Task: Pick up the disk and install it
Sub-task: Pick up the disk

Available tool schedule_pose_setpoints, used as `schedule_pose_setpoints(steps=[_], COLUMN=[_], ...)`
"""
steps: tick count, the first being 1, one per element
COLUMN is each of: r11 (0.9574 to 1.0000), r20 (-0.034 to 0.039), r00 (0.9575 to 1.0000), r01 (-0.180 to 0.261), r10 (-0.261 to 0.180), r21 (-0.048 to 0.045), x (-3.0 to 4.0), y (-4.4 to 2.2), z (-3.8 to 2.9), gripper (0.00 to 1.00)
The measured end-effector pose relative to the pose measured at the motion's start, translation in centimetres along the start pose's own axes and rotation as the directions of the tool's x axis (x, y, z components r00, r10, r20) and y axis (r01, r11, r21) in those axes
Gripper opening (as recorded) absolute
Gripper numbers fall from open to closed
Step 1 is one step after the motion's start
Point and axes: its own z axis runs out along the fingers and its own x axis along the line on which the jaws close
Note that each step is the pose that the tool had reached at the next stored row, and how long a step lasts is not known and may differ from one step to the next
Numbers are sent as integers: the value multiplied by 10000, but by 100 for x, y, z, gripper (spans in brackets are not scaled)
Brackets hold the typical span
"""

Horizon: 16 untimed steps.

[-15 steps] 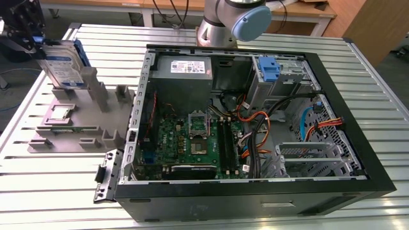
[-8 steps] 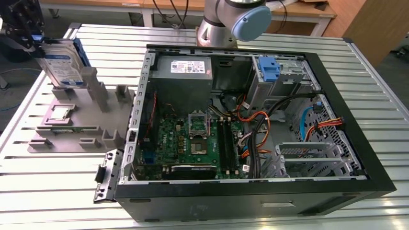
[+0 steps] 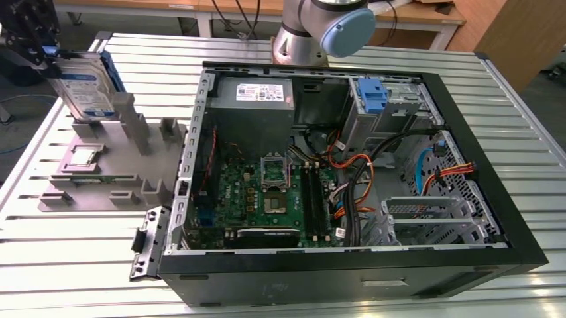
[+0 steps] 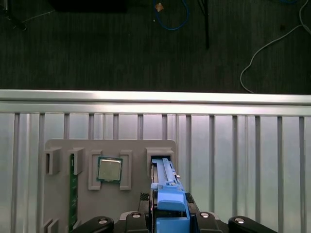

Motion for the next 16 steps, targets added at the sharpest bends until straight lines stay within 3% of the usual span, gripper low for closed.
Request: schedule_pose_setpoints(steps=[16], r11=[10000], r20=[1], r00=[10000], r01=[-1], r10=[1], r21=[1], x=[-5], y=[2], z=[-88], gripper=[37])
